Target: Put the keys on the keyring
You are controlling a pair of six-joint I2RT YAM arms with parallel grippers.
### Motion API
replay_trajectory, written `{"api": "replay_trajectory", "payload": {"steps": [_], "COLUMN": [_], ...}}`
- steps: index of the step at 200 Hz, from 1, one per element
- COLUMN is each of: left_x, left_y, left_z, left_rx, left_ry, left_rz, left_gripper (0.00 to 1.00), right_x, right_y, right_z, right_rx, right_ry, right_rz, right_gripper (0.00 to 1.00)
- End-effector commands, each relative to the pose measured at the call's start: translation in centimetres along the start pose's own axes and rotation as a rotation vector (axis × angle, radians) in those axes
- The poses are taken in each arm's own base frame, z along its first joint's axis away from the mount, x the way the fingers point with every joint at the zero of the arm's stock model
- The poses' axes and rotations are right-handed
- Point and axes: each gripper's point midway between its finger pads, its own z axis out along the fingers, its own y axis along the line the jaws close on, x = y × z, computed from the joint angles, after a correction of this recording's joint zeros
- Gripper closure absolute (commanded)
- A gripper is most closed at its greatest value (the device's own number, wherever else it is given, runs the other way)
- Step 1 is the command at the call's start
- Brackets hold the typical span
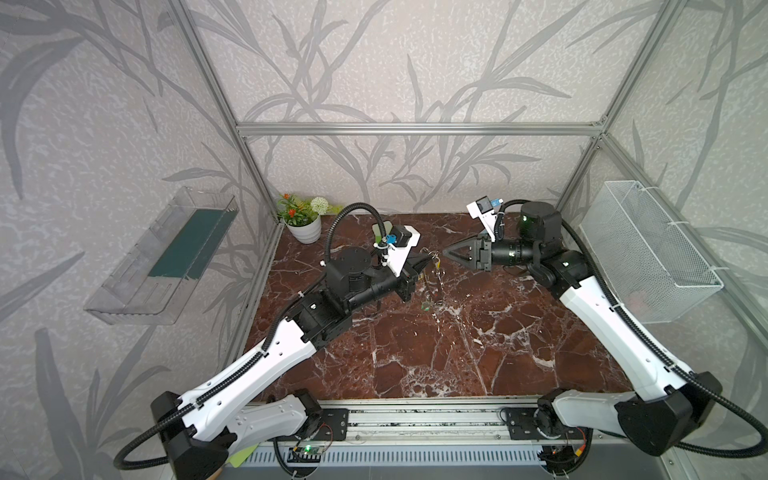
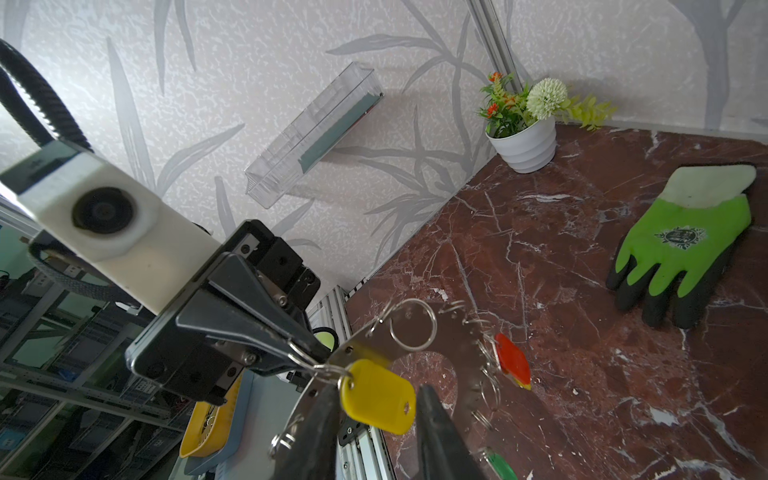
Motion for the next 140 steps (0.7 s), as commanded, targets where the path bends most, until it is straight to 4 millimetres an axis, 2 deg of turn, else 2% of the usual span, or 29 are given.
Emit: {"api": "replay_trajectory", "payload": {"steps": [1, 17, 36, 44, 57, 76, 91, 112, 140], "left_x": [-2.5, -2.7, -2.7, -2.8, -2.9, -3.2, -3.6, -4.2, -4.7], "left_y": [-0.7, -0.6, -0.6, -0.6, -0.5, -0.1, 0.4, 0.7, 0.6], "left_z": [-0.6, -0.5, -0.3, -0.3, -0.2, -0.1, -0.2, -0.6, -0.6], "left_rx": [0.025, 0.024, 0.024, 0.023, 0.019, 0.004, -0.021, -0.032, -0.015], "left_ry": [-0.097, -0.108, -0.108, -0.111, -0.118, -0.139, -0.174, -0.223, -0.259], "left_rz": [-0.023, -0.039, -0.050, -0.053, -0.060, -0.084, -0.126, -0.162, -0.196], "left_gripper": [1.00, 1.00, 1.00, 1.00, 1.00, 1.00, 1.00, 1.00, 1.00], "right_x": [-1.8, -2.3, -3.5, -3.8, -3.8, -3.4, -2.9, -2.4, -3.0], "right_y": [1.9, 1.7, 1.0, 0.8, 1.2, 1.9, 2.1, 2.0, 2.5], "right_z": [-0.8, -0.7, -0.6, -0.6, -0.4, -0.2, -0.2, 0.2, 0.7], "right_rx": [-0.038, -0.026, 0.027, 0.041, 0.038, 0.003, -0.020, -0.055, -0.130], "right_ry": [-0.046, -0.062, -0.092, -0.100, -0.104, -0.102, -0.099, -0.082, -0.094], "right_rz": [-0.043, -0.053, -0.040, -0.033, -0.040, -0.046, -0.058, -0.047, -0.029], "right_gripper": [0.63, 0.64, 0.75, 0.76, 0.76, 0.65, 0.61, 0.61, 0.65]}}
